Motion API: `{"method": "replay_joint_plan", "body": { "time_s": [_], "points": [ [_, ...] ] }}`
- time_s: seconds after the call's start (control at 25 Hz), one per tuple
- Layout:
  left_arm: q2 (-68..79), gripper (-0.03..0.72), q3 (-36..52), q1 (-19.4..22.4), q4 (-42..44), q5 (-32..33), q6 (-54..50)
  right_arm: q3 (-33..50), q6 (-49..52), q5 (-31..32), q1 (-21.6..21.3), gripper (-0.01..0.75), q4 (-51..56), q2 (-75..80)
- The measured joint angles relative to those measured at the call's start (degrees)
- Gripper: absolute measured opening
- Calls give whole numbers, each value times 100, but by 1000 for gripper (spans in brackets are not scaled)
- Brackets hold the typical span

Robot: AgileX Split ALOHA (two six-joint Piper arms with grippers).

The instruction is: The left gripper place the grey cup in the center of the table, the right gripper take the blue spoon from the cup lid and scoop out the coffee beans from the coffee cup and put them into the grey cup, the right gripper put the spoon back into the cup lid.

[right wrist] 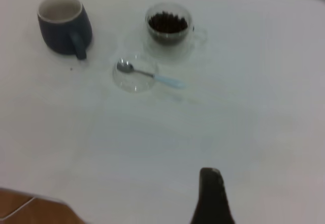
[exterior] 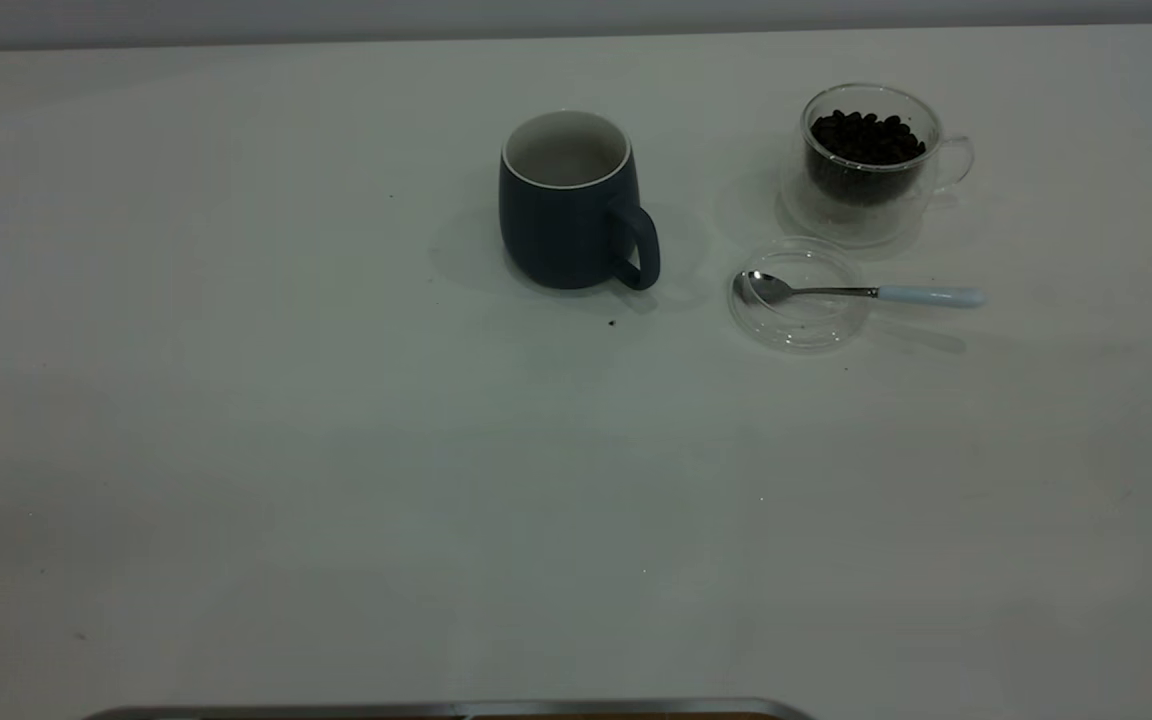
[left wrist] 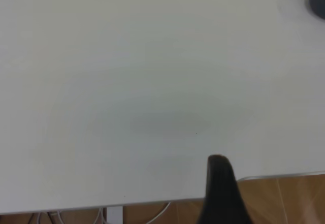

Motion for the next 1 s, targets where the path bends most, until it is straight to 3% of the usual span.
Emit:
{"method": "replay_joint_plan", "body": {
  "time_s": [1.0],
  "points": [
    [0,567,0,0,0,0,0,20,37,-64,0,588,-34,-19]
  ]
}}
